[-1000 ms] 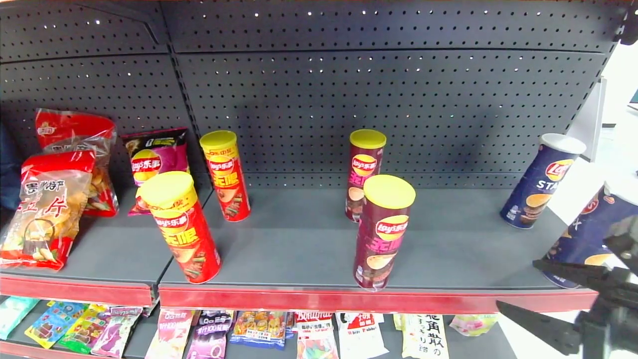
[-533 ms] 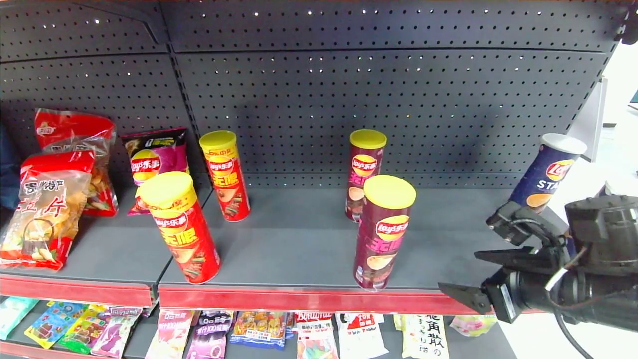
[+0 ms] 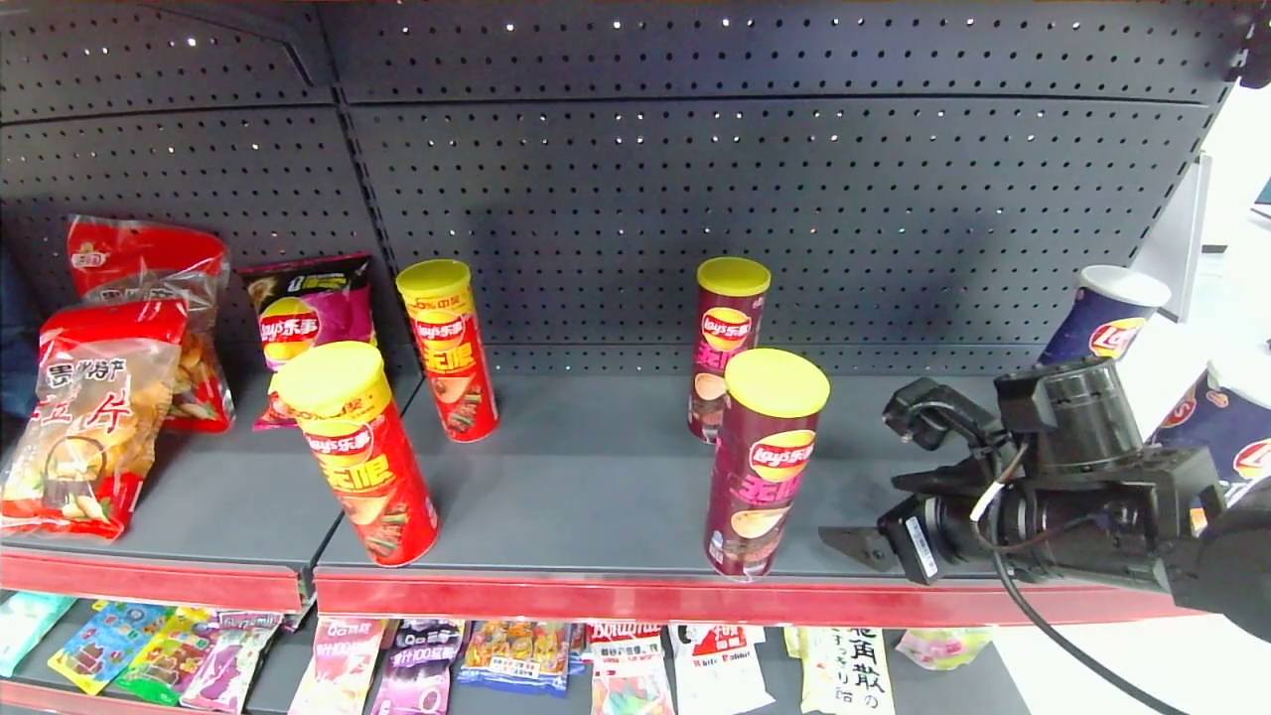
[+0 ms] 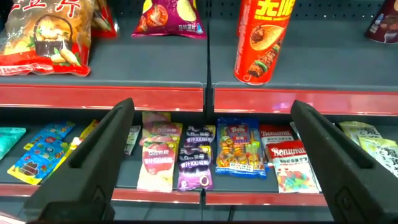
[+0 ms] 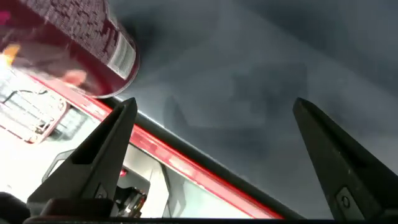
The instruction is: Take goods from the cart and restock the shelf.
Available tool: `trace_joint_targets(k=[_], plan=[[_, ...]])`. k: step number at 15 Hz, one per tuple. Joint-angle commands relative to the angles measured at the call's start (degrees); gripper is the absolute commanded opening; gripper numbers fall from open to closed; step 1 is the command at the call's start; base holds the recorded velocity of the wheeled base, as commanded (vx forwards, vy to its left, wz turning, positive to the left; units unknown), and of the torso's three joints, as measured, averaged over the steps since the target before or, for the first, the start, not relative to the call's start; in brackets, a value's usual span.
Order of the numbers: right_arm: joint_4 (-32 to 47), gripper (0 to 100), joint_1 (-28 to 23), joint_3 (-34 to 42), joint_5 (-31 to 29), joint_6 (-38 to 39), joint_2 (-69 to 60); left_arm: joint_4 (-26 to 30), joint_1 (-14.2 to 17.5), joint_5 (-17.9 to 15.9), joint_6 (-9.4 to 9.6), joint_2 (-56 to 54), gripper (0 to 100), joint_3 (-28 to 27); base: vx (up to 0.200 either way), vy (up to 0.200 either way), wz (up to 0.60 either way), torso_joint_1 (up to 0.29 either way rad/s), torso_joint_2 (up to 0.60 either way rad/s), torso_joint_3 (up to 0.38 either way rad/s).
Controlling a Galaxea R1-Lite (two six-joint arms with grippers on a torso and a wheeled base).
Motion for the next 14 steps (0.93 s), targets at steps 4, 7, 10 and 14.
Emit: trace_joint_targets(k=[4, 7, 10, 14], plan=[[-1.1, 100, 1.9, -1.4, -1.5, 0.2, 3.7, 0.0, 0.0, -0.1, 0.05, 0.2, 100, 0.0, 0.000, 0.000, 0.00, 0.000, 0.00, 0.000], [-2.6, 100, 2.2, -1.6, -2.0, 0.2, 5.1, -0.1, -0.1, -0.1, 0.49, 0.2, 100, 0.0, 0.000, 0.000, 0.00, 0.000, 0.00, 0.000], [-4.8, 100, 2.2, -1.6, -2.7, 0.1, 7.2, -0.1, 0.0, -0.1, 0.49, 0.2, 100, 0.0, 0.000, 0.000, 0.00, 0.000, 0.00, 0.000], [-4.9, 100, 2.3, -2.3, -2.7, 0.1, 8.3, -0.1, 0.0, -0.1, 0.49, 0.2, 100, 0.0, 0.000, 0.000, 0.00, 0.000, 0.00, 0.000]])
